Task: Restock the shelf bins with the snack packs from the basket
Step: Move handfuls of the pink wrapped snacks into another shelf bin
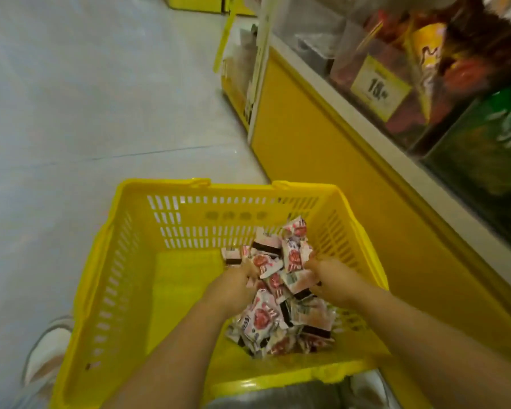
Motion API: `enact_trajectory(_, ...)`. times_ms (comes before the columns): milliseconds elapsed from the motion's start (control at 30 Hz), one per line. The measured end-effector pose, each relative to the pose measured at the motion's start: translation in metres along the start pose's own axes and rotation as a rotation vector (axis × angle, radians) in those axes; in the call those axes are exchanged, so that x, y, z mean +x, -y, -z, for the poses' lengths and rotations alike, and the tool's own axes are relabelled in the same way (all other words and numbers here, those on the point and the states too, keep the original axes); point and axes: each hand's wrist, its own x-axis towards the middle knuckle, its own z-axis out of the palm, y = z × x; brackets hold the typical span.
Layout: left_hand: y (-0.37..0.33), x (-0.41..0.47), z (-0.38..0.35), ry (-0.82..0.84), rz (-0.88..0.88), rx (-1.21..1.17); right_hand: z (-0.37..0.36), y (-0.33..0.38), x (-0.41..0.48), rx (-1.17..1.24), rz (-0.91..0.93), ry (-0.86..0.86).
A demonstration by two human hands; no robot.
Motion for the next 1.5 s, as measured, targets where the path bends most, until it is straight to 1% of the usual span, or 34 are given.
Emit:
enact_trajectory(67, 0.010, 0.016, -0.011, 0.118, 0.051, 0.013, -0.011, 0.002, 0.012, -0.023, -0.004, -0.017)
enact_trajectory(167, 0.019, 0.035, -0.022, 0.298, 0.102, 0.011, -0.026, 0.004, 0.022, -0.086, -0.012, -0.093)
enact_trajectory(233, 0.019, 0.040, -0.026, 0.371, 0.109, 0.044, -0.031, 0.002, 0.024, -0.076, -0.018, -0.109)
enact_trajectory(367, 0.014, 0.046, -0.036, 0.425, 0.126, 0.097, -0.033, -0.003, 0.024, -0.041, 0.026, 0.018)
enact_trajectory(433, 0.012, 0.046, -0.043, 0.451, 0.095, 0.164, -0.026, -0.008, 0.024, 0.077, 0.038, 0.012)
enact_trajectory(500, 0.007, 0.043, -0.045, 0.451, 0.089, 0.196, -0.017, -0.014, 0.023, 0.279, 0.055, -0.013)
enact_trajectory(567, 0.006, 0.041, -0.041, 0.462, 0.077, 0.146, -0.007, -0.019, 0.020, 0.447, 0.100, -0.034)
enact_trajectory(633, 0.005, 0.041, -0.030, 0.491, 0.087, 0.004, 0.000, -0.021, 0.015, 0.647, 0.146, -0.006)
enact_trajectory(700, 0.005, 0.039, -0.016, 0.482, 0.109, -0.194, 0.004, -0.018, 0.010, 0.869, 0.136, 0.062)
enact_trajectory(767, 0.006, 0.035, -0.005, 0.399, 0.130, -0.403, 0.004, -0.013, 0.007, 1.022, 0.136, 0.060)
enact_trajectory(867, 0.006, 0.031, 0.003, 0.295, 0.189, -0.750, 0.007, -0.007, 0.005, 1.073, 0.116, -0.043)
enact_trajectory(900, 0.006, 0.031, 0.003, 0.274, 0.209, -0.824, 0.009, -0.006, 0.005, 1.066, 0.109, -0.063)
enact_trajectory(967, 0.006, 0.033, 0.005, 0.259, 0.215, -0.915, 0.010, -0.002, 0.006, 1.058, 0.103, -0.058)
enact_trajectory(1033, 0.004, 0.033, 0.008, 0.299, 0.210, -1.013, 0.009, 0.002, 0.009, 1.116, 0.063, -0.003)
enact_trajectory(1100, 0.004, 0.035, 0.010, 0.364, 0.194, -1.078, 0.007, 0.008, 0.010, 1.170, 0.030, 0.016)
enact_trajectory(1133, 0.004, 0.036, 0.010, 0.387, 0.163, -1.076, 0.006, 0.011, 0.011, 1.193, 0.013, -0.004)
enact_trajectory(1233, 0.002, 0.037, 0.009, 0.400, 0.036, -1.032, 0.004, 0.015, 0.013, 1.226, -0.035, -0.136)
enact_trajectory(1300, -0.003, 0.038, 0.008, 0.349, -0.007, -1.040, 0.002, 0.016, 0.015, 1.298, -0.060, -0.211)
enact_trajectory(1367, -0.010, 0.041, 0.007, 0.237, 0.006, -1.088, -0.003, 0.019, 0.017, 1.353, -0.116, -0.234)
enact_trajectory(1433, -0.014, 0.044, 0.007, 0.130, 0.015, -1.124, -0.008, 0.021, 0.017, 1.362, -0.149, -0.187)
enact_trajectory(1500, -0.014, 0.045, 0.009, 0.112, -0.007, -1.121, -0.009, 0.022, 0.017, 1.426, -0.141, -0.125)
